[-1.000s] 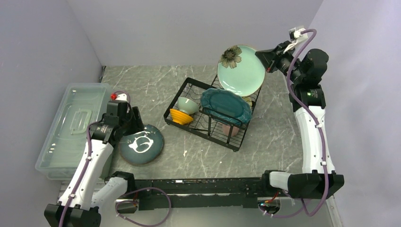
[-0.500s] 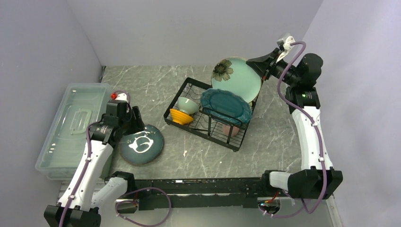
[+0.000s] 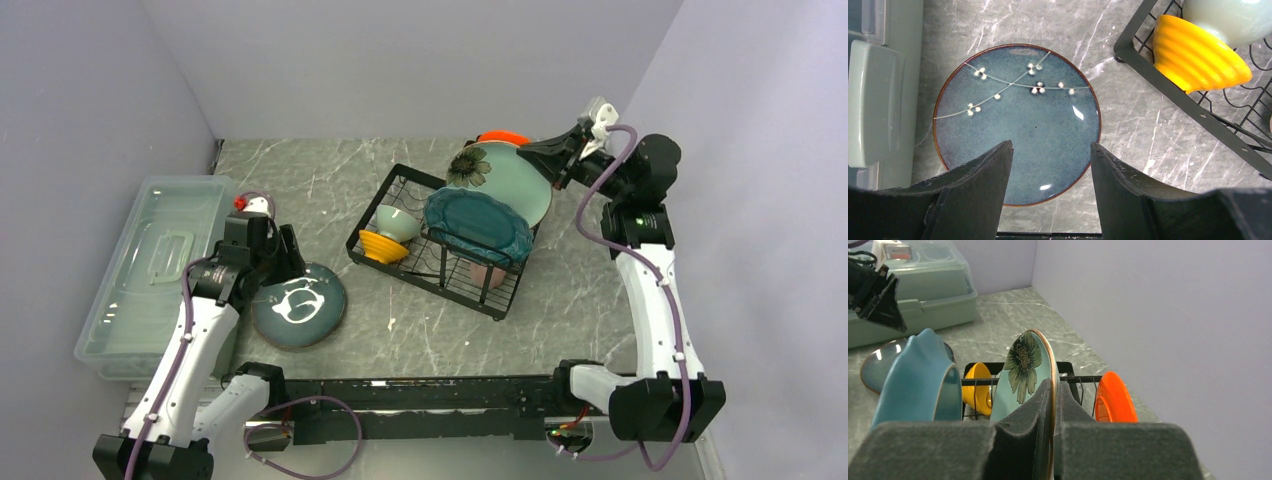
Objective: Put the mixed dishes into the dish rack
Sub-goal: Insert the plate into the dish rack, then pick up the plate at the center of the board.
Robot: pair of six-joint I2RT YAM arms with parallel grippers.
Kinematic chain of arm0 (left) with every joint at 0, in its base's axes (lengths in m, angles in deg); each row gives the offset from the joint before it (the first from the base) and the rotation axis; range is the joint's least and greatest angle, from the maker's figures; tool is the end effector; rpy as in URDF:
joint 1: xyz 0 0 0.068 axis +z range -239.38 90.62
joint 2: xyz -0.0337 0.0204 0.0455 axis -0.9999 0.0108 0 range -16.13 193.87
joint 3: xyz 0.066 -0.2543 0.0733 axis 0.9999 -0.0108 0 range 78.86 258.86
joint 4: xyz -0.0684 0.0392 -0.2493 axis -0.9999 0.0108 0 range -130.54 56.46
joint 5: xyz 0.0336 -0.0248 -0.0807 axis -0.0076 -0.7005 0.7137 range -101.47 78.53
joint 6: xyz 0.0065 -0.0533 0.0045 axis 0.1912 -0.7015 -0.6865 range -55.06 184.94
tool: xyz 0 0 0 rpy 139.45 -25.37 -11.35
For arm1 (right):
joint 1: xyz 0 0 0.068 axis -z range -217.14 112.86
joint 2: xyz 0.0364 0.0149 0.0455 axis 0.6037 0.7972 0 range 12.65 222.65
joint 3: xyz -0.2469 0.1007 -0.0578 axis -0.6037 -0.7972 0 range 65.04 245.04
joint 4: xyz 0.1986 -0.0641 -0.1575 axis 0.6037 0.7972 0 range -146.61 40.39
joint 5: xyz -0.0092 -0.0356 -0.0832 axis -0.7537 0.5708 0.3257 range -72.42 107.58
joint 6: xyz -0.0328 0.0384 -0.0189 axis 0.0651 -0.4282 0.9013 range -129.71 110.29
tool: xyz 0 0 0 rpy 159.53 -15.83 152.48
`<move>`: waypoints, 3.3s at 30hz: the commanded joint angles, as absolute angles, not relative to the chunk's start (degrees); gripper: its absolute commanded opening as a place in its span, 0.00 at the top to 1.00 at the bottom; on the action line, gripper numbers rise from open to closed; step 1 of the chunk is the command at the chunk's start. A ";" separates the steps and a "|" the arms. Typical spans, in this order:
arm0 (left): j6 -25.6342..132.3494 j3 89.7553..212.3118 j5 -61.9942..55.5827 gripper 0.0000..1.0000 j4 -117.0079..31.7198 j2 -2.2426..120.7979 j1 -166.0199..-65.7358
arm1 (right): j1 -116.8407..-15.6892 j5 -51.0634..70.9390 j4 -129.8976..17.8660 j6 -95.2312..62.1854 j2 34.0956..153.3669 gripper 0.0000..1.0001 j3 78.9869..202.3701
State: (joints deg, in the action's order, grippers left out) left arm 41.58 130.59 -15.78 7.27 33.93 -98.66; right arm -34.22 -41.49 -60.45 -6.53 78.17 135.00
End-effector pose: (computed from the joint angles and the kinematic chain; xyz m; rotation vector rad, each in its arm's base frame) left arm 0.1677 -0.0246 0.3041 -0.3275 2.3583 -0.1833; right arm 0.2429 0.0182 0.4458 -0.8418 1.2788 0.6461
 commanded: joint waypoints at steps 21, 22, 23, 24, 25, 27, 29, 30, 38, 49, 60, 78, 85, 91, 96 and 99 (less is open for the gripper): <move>42.44 129.84 -14.80 0.36 5.74 32.32 -99.05 | -45.45 -33.18 -60.34 5.58 64.99 1.00 127.46; 42.44 129.84 -14.73 0.36 5.73 32.30 -99.09 | -46.01 -32.11 -60.53 5.52 64.47 1.00 126.92; 42.44 129.84 -14.73 0.36 5.74 32.30 -99.06 | -46.51 -31.40 -60.64 5.50 63.93 1.00 126.30; 42.44 129.84 -14.73 0.36 5.74 32.30 -99.09 | -46.97 -30.49 -60.88 5.31 63.54 1.00 125.70; 42.44 129.84 -14.69 0.36 5.70 32.30 -99.05 | -47.32 -29.40 -61.21 5.17 63.12 1.00 125.06; 42.43 129.84 -14.63 0.36 5.75 32.38 -99.07 | -47.75 -28.09 -61.16 5.40 62.69 1.00 124.13; 42.44 129.84 -14.61 0.36 5.78 32.37 -99.11 | -47.84 -26.65 -59.97 5.70 62.86 1.00 124.01; 42.44 129.84 -14.67 0.36 5.78 32.39 -99.18 | -47.86 -25.80 -59.32 5.75 62.97 1.00 124.09; 42.53 129.84 -14.60 0.35 5.63 32.65 -99.13 | -47.84 -21.84 -60.56 4.74 61.74 0.82 125.46; 42.47 129.84 -14.70 0.35 5.67 32.74 -99.13 | -47.82 -22.05 -61.65 -0.78 63.22 0.59 134.59; 42.36 129.93 -15.22 0.34 5.78 32.91 -99.13 | -58.65 -25.83 -57.48 -17.01 67.17 0.55 143.51; 40.90 130.28 -19.45 0.20 7.24 33.77 -99.11 | -116.76 43.80 -39.62 -13.25 83.67 0.53 143.68; 39.95 130.41 -22.02 0.18 8.03 32.33 -99.05 | -120.62 51.44 -37.51 -27.94 90.31 0.49 140.19; 38.89 130.52 -24.32 0.16 8.67 30.59 -99.05 | -120.59 50.93 -38.27 -39.33 94.19 0.47 133.20; 38.33 130.46 -25.52 0.15 8.85 28.59 -99.13 | -120.35 51.20 -37.20 -48.56 101.99 0.42 133.44; 37.98 130.54 -26.34 0.14 9.16 27.18 -99.13 | -119.30 49.93 -38.01 -54.45 106.31 0.42 134.40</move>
State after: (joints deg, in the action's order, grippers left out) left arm 39.16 129.87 -23.87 8.89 29.39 -98.96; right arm -120.31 49.24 -36.84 -43.55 102.71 133.31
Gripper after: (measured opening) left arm 0.859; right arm 0.578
